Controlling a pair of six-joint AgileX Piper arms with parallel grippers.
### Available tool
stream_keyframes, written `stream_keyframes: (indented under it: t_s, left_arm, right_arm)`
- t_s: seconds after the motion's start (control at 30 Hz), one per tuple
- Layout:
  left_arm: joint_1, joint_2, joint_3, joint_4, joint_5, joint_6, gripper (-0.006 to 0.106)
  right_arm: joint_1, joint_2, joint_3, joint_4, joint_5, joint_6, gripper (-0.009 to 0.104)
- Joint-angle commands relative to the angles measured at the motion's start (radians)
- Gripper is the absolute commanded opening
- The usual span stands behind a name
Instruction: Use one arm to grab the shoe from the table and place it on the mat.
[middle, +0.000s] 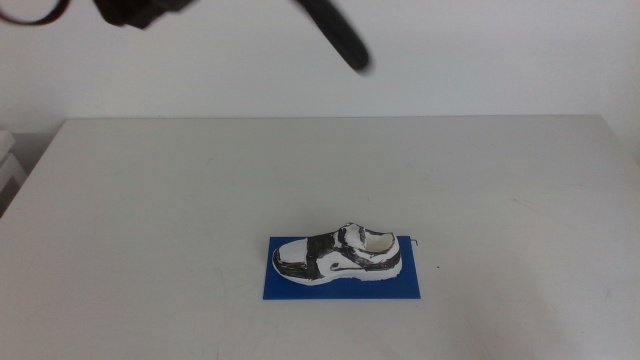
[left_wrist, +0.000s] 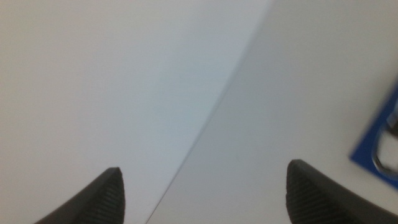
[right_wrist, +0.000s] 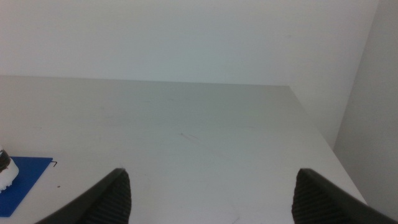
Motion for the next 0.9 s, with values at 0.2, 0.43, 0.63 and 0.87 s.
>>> stream_keyframes:
  t_s: [0.2, 0.43, 0.63, 0.87]
  left_arm:
    - [0.263, -0.317, 0.483, -0.184, -0.558, -0.164, 0.086]
    - [0.513, -0.649, 0.937, -0.33, -0.774, -0.164, 0.086]
    - [0.665, -0.944, 1.228, -0.391, -0.84, -0.164, 0.086]
    - [0.673, -1.172, 1.416, -0.398, -0.84, -0.164, 0.086]
  right_arm:
    - [-0.005, -0.021, -0.01, -0.008, -0.079, -0.013, 0.066]
    - [-0.005, -0.021, -0.01, -0.008, -0.079, -0.013, 0.066]
    - [-0.005, -0.021, -0.01, -0.008, -0.079, -0.013, 0.066]
    - [-0.005, -0.021, -0.01, -0.008, -0.079, -0.013, 0.066]
